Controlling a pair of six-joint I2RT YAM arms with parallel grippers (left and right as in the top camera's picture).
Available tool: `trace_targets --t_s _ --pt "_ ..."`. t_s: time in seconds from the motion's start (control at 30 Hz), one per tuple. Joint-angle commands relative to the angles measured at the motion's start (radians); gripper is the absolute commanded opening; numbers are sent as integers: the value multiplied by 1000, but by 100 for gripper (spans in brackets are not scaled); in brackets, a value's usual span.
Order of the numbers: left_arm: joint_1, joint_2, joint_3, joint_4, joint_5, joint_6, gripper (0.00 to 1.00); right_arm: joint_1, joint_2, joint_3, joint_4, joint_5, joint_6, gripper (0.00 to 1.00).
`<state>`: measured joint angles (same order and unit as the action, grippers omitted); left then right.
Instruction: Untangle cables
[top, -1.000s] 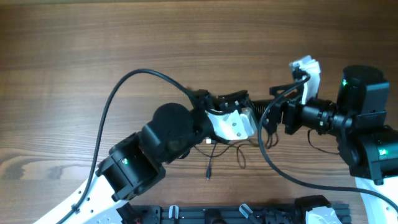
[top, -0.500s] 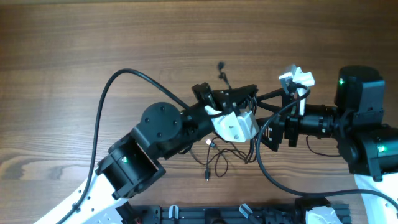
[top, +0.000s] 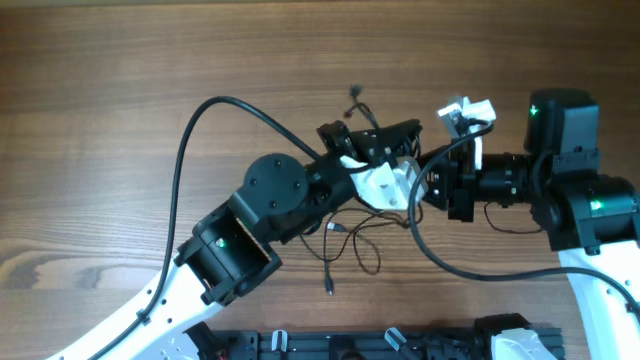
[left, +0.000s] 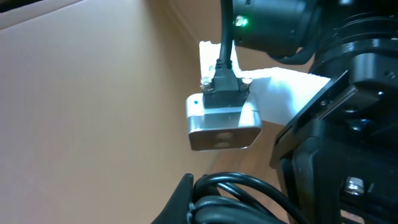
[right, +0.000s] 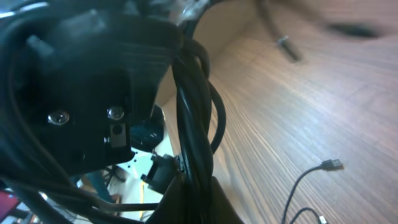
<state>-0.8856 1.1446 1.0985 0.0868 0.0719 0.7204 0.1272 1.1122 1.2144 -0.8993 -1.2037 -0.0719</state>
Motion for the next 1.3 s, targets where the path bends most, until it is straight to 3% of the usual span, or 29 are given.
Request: trace_targets --t_s 0.0,0.13,0.17,0.2,0.23,0.27,0.33,0.5,0.63,0.7,0.8,1.03,1.2,1.27 --pt "10 -11 12 27 -31 -33 4 6 6 4 21 -8 21 4" --pt "10 -30 12 26 -40 -56 4 6 6 4 27 91 77 4" --pt "10 -35 12 27 -55 -75 9 6 6 4 30 130 103 4" --pt "10 -40 12 27 -79 -95 35 6 6 4 32 159 121 4" --pt "10 -46 12 27 -118 -128 85 6 6 4 34 195 140 4" --pt "10 -52 12 26 -155 -163 100 2 6 4 37 229 162 4" --pt "10 -68 12 26 -251 -282 100 -12 6 4 47 288 204 4" --pt "10 -108 12 -63 -452 -709 100 -58 2 4 64 513 341 4" --pt "10 -111 12 -154 -452 -811 100 -60 2 4 72 584 359 4" --pt "9 -109 12 -225 -439 -940 100 -60 2 4 69 636 375 4" --pt "8 -91 12 -282 -312 -1075 100 -60 2 4 70 635 367 4" --pt "8 33 12 -244 41 -1125 100 -60 2 4 68 561 286 4" --pt "7 84 12 -186 58 -1120 100 -59 2 4 47 551 270 4" --pt "7 117 12 -128 58 -1120 94 -59 2 4 30 551 269 4"
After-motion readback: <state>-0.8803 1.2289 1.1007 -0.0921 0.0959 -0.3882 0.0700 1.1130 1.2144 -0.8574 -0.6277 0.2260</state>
